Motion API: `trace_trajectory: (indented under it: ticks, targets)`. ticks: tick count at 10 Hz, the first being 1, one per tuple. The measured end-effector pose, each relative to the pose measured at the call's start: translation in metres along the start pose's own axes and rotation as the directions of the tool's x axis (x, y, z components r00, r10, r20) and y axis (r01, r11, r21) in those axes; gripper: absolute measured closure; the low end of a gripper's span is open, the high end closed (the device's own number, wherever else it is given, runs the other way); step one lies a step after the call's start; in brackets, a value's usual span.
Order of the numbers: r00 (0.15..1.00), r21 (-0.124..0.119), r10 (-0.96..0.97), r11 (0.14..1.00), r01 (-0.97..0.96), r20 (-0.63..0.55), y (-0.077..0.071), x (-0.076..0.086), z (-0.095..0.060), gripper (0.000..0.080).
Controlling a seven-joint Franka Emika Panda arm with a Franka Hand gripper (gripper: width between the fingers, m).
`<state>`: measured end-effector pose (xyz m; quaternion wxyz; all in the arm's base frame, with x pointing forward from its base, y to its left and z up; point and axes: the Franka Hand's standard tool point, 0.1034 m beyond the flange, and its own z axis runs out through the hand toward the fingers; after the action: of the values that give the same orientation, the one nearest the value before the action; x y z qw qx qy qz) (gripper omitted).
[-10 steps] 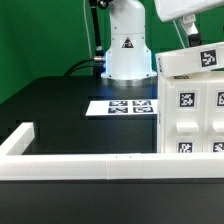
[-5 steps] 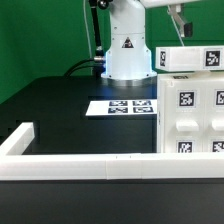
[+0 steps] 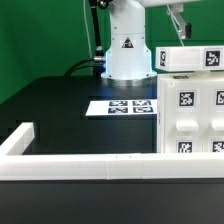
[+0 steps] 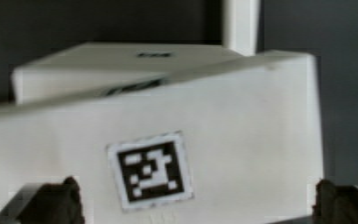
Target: Assemble cabinet
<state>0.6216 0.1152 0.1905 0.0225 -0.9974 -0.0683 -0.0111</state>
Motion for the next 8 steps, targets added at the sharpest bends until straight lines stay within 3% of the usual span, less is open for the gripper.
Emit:
trace_trajectory:
  ticks: [3,6,7,8]
  targets:
    - [0.867,-0.071,-0.497,0.864,0.499,0.035,-0.0055,0.0057,0.0007,0.015]
    - [0.789,-0.065,-0.613,0.786,0.614,0.045,0.0,0.0055,0.0013,0.0151]
    - [0.733,-0.061,-0.679,0.73,0.681,0.051,0.0008,0.0055,0.0013,0.0151]
    - [0.589,-0.075,-0.803,0.584,0.808,0.09,0.0034,0.0059,0.0009,0.0151]
